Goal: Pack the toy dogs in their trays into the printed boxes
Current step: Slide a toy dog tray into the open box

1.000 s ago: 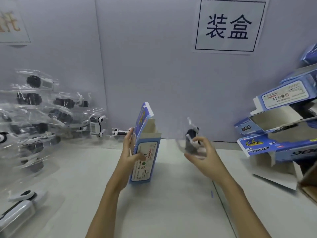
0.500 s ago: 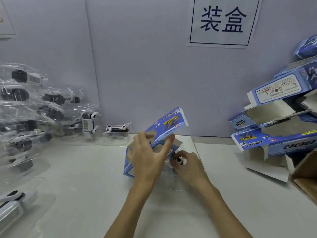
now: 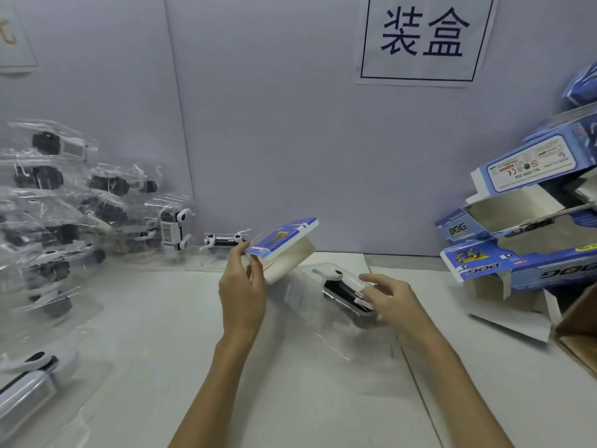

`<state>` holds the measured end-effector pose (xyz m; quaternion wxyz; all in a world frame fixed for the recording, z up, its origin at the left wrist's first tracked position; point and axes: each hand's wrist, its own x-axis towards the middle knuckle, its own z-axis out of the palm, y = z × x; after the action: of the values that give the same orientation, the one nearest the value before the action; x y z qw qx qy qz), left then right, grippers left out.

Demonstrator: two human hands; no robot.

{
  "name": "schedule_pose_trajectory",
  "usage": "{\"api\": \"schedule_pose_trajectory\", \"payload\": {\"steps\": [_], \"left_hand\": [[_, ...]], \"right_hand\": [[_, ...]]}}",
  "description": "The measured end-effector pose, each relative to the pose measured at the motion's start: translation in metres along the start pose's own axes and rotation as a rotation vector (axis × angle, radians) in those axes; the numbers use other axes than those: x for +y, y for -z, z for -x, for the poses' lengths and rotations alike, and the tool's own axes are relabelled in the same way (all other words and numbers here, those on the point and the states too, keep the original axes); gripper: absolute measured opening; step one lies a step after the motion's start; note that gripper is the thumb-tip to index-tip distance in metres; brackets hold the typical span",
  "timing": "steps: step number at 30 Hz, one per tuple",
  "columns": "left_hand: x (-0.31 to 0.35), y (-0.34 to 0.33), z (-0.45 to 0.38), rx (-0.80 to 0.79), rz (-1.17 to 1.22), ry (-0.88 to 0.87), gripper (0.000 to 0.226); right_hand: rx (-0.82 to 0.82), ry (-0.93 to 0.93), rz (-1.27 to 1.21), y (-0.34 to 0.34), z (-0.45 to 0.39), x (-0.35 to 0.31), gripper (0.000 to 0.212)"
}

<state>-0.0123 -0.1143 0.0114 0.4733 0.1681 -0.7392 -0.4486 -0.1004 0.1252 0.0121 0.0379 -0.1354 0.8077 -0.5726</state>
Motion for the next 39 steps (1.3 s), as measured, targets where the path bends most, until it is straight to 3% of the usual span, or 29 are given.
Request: {"api": "schedule_pose_trajectory", "payload": {"steps": [2,7,15,19,31,39], "left_hand": [[-0.004,0.001,-0.002,0.001,-0.036,-0.027,0.032],[-0.004,-0.002,0.0,-0.063,-0.136,-0.098,0.029],[-0.007,0.014,-0.002,-0.1,-0.016,-0.088,0.027],[-0.011,0.013,0.002,-0.135,-0.102,-0.182,0.03],[-0.012,0.017,0.002,-0.121,-0.127,-0.265,0.025],[-0.012,0.016,0.003,-0.082,-0.244,-0.49,0.042]], "right_hand": [[-0.133,0.042,-0.148,0.014,0.008,-0.007,0.036],[-0.267,0.147,-0.076,0.022,0.02,-0.019,0.053],[-0.229,0.143,-0.096,0.015,0.019,-0.017,0.048],[-0.172,0.161,-0.154,0.007,0.02,-0.019,0.048],[-0.3,0.213,0.014,0.006,0.025,-0.023,0.055],[-0.343,0.22,-0.061,0.007,0.026,-0.021,0.055]]}}
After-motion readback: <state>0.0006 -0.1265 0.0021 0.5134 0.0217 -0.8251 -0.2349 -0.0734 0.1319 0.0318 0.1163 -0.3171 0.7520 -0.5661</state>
